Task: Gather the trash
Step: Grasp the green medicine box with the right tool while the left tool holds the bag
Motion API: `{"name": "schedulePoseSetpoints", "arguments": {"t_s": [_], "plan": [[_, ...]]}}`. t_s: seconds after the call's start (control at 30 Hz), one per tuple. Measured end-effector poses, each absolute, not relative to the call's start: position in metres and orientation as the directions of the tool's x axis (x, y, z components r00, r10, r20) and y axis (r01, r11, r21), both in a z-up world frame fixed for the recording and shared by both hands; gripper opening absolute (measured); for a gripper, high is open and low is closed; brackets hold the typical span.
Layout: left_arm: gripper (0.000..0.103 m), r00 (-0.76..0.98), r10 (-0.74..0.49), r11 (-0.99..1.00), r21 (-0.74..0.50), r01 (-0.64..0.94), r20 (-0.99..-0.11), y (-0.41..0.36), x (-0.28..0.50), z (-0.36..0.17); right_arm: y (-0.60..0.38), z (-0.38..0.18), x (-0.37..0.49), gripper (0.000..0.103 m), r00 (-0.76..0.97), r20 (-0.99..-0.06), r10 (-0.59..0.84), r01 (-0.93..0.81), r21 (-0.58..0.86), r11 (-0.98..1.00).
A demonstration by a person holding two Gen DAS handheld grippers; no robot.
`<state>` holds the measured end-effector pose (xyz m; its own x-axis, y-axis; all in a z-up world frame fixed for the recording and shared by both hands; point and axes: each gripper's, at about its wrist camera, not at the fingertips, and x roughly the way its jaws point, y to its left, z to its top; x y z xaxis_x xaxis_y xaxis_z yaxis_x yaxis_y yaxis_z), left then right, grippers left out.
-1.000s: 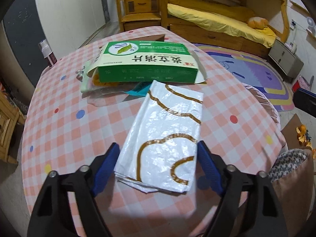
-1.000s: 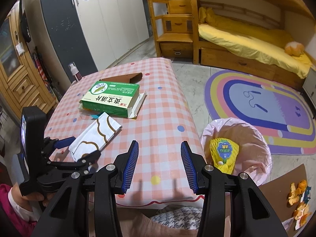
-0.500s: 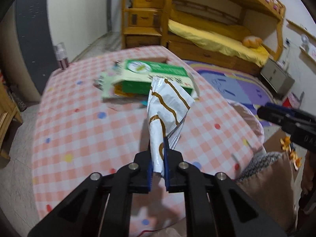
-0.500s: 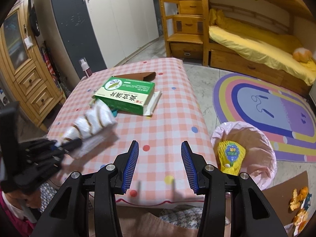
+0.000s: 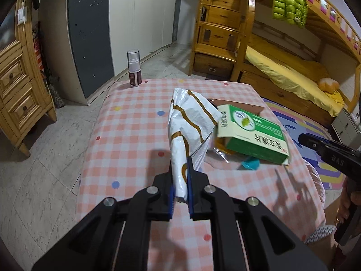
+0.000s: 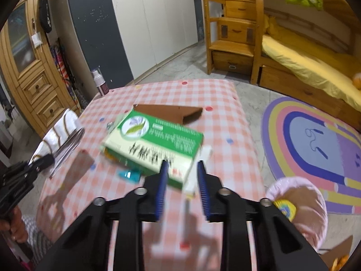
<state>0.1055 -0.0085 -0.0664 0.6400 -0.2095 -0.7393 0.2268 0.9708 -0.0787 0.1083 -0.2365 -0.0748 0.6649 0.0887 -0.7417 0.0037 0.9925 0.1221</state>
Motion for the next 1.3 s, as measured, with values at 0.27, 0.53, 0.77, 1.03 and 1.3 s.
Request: {"name": "schedulePoseSetpoints", "arguments": {"t_s": [0.27,0.53,0.77,1.03,1.3], "plan": [[0.007,0.627,-0.195,0.974,-0.072,0.216,-0.754,-0.011,0.138,-0.078,-0.253,-0.093,0.183,0.021,0.626,-0.778,0.044,0.057,0.102,0.993],[0.007,0.614,-0.180,0.978,-0.072,0.197,-0.768,-0.007,0.135,-0.085,-0.267,-0.110,0.189,0.021,0.540,-0.838,0.072,0.060,0.124,0.990],[0.007,0.616,-0.174,0.979,-0.068,0.191,-0.769,-0.001,0.113,-0.084,-0.243,-0.119,0.113,0.022,0.466,-0.860,0.206,-0.004,0.231,0.973],[0.007,0.607,-0.169,0.982,-0.076,0.175,-0.776,0.015,0.091,-0.086,-0.215,-0.097,0.051,0.052,0.573,-0.807,0.140,-0.031,0.150,0.988],[0.007,0.599,-0.173,0.980,-0.079,0.180,-0.782,0.015,0.082,-0.089,-0.174,-0.088,0.056,0.087,0.615,-0.770,0.170,-0.055,0.173,0.983]]}}
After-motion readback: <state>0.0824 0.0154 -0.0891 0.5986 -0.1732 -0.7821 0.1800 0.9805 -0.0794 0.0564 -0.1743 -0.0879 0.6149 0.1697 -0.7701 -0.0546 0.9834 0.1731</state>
